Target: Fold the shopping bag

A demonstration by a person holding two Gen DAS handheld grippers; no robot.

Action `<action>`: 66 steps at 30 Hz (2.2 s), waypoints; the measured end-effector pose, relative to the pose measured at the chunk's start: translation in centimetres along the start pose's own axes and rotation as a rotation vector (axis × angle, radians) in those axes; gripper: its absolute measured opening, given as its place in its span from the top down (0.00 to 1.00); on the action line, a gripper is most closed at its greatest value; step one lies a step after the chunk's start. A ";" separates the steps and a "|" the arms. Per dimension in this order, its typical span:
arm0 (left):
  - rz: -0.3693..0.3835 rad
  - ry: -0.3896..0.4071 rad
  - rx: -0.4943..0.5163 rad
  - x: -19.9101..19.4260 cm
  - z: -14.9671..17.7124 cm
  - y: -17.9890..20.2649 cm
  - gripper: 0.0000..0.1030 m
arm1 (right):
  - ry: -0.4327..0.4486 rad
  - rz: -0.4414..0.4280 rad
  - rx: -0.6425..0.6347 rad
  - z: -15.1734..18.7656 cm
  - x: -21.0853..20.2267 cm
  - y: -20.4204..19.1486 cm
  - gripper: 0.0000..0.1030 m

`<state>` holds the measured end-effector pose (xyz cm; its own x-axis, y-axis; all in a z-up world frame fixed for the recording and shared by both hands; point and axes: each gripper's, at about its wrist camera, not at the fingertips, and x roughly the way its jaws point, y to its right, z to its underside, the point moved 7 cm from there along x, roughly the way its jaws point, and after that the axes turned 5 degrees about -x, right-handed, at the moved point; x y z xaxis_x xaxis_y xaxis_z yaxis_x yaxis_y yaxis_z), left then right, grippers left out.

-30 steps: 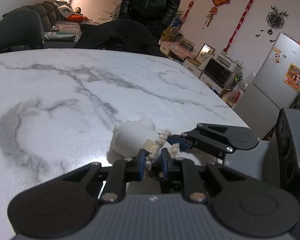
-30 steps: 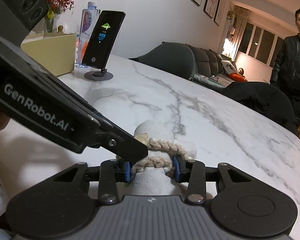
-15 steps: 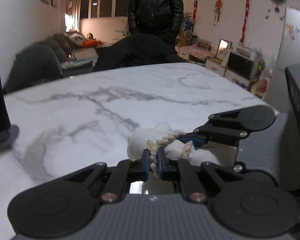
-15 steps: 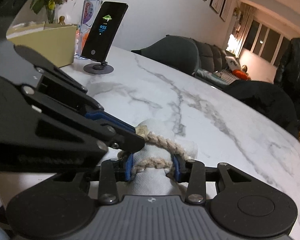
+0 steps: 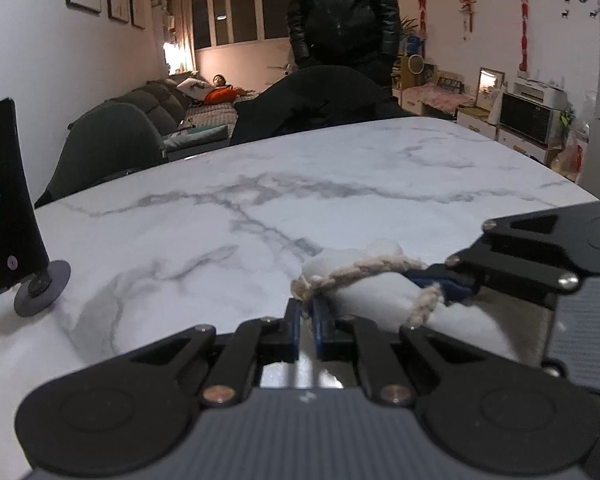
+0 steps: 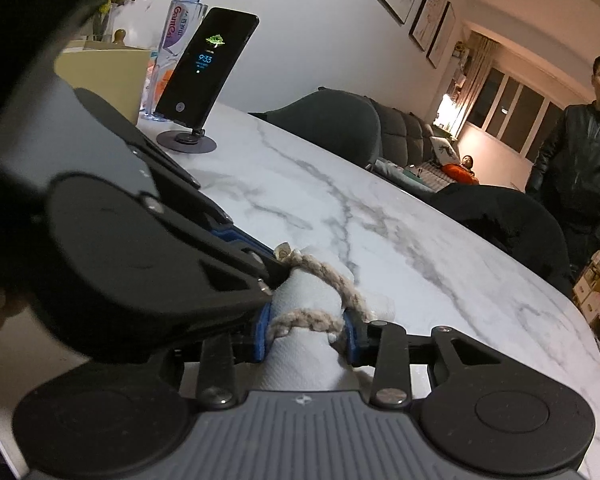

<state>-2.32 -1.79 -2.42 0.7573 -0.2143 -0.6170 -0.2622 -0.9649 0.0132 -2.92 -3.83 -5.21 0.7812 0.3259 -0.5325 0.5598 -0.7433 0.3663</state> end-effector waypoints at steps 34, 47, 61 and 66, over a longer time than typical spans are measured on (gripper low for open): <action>0.238 -0.173 -0.456 7.4 -2.7 -4.1 0.96 | 0.062 -0.085 0.101 0.9 -0.3 2.0 0.68; 0.331 -0.265 -0.506 9.5 -3.3 -4.4 0.95 | 0.067 -0.133 0.124 1.3 -0.2 3.1 0.67; 0.319 -0.278 -0.422 9.3 -3.8 -3.4 0.94 | -0.304 -0.218 0.002 -1.7 4.1 4.1 0.60; 0.335 -0.272 -0.485 9.4 -3.6 -4.1 0.94 | -0.103 -0.132 -0.104 0.1 2.4 2.9 0.65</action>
<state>7.97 -0.36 -5.44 0.4858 -0.5311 -0.6942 -0.1100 -0.8251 0.5542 0.56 -5.21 -5.51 0.6694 0.3513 -0.6546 0.6856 -0.6316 0.3621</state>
